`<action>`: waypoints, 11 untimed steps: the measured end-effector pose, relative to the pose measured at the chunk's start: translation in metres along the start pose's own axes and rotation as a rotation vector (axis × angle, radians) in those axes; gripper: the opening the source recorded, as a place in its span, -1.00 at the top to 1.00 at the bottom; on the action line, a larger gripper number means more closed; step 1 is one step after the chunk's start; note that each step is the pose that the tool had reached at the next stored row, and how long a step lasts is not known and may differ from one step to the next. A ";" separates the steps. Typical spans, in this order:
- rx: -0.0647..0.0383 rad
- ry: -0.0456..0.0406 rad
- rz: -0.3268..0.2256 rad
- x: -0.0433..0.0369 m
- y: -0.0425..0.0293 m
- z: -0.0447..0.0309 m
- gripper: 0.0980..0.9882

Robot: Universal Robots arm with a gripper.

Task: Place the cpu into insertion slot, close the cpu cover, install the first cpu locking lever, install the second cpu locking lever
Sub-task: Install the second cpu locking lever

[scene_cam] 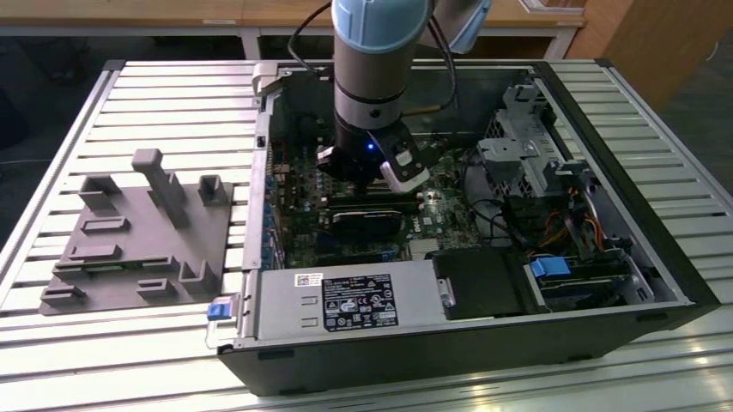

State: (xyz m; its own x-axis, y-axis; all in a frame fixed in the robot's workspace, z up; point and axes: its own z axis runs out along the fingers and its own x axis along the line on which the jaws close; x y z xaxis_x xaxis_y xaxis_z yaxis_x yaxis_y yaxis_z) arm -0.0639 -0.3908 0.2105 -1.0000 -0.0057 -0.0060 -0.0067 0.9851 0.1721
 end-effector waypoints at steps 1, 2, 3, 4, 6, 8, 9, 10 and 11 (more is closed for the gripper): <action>0.000 0.0000 0.000 0.0005 -0.0003 0.0020 0.96; 0.000 0.0000 0.000 0.0011 -0.0006 0.0037 0.96; -0.001 0.0001 0.000 0.0017 -0.0009 0.0054 0.96; -0.002 0.0000 0.000 0.0024 -0.0011 0.0065 0.96; -0.006 0.0001 0.000 0.0033 -0.0015 0.0074 0.96; -0.013 -0.0001 0.000 0.0047 -0.0021 0.0079 0.96; -0.017 -0.0001 0.000 0.0055 -0.0024 0.0081 0.96; -0.021 -0.0002 0.000 0.0062 -0.0026 0.0083 0.96; -0.024 -0.0002 0.000 0.0066 -0.0027 0.0088 0.96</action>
State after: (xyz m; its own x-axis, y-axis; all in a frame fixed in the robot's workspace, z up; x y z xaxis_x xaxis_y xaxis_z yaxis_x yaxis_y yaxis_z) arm -0.0705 -0.3920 0.2013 -1.0000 -0.0057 -0.0062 -0.0068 0.9807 0.1953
